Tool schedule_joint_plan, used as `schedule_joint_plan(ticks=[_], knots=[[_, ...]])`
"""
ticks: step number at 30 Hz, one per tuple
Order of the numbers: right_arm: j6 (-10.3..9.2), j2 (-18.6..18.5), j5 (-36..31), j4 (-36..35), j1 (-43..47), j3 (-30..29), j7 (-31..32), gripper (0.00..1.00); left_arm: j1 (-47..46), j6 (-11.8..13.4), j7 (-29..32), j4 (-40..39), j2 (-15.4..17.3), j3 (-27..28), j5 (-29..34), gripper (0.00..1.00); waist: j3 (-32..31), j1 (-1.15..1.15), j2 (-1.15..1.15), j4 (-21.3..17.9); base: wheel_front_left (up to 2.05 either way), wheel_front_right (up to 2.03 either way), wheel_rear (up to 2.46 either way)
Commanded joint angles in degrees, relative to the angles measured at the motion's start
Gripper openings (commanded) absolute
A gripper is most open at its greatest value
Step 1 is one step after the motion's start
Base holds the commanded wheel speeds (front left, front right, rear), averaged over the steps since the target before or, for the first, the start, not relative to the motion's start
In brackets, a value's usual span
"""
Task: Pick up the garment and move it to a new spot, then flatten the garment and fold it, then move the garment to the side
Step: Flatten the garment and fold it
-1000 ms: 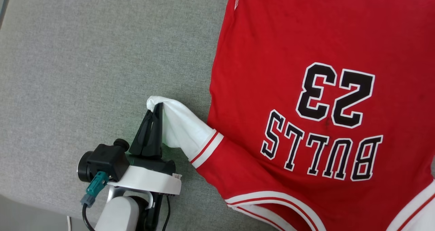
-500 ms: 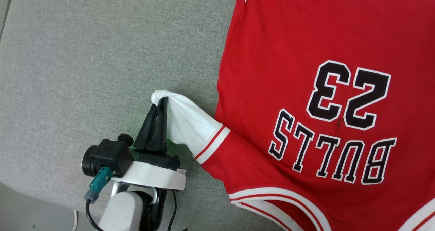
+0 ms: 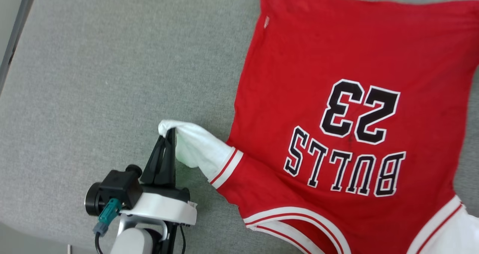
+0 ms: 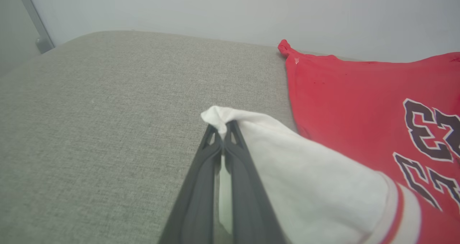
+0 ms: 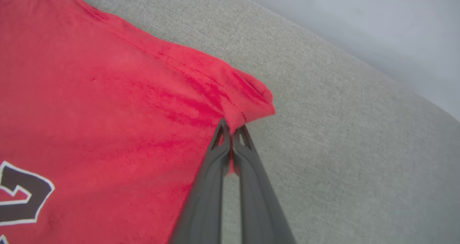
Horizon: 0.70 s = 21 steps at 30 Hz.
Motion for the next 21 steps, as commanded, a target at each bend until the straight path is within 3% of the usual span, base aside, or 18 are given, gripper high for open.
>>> schedule_joint_plan(ticks=[1,7,13,21], knots=[[-0.07,-1.4,0.8,-0.9,1.7,0.9,-1.1,0.00,0.9,0.2,-0.1,0.2,0.0,0.3,0.4,0.00,-3.3,0.00,0.00,-1.7,0.00,0.00,0.00],[-0.07,-7.5,7.1,-7.5,9.5,3.3,-5.7,0.00,4.8,0.0,-0.1,0.5,0.3,1.7,0.9,0.00,-8.9,0.00,0.00,-4.6,0.00,0.00,0.00],[-0.07,-13.2,10.2,-13.6,20.8,2.2,-9.2,0.00,7.9,0.0,-0.1,0.8,1.1,2.7,1.0,0.00,-13.4,0.00,0.00,-7.6,0.00,0.00,0.00],[-0.07,-14.4,12.0,-19.9,39.3,-5.0,-11.2,0.00,10.8,0.4,-0.1,0.9,1.5,3.6,0.8,0.00,-16.7,0.00,0.00,-10.9,0.00,0.00,0.00]])
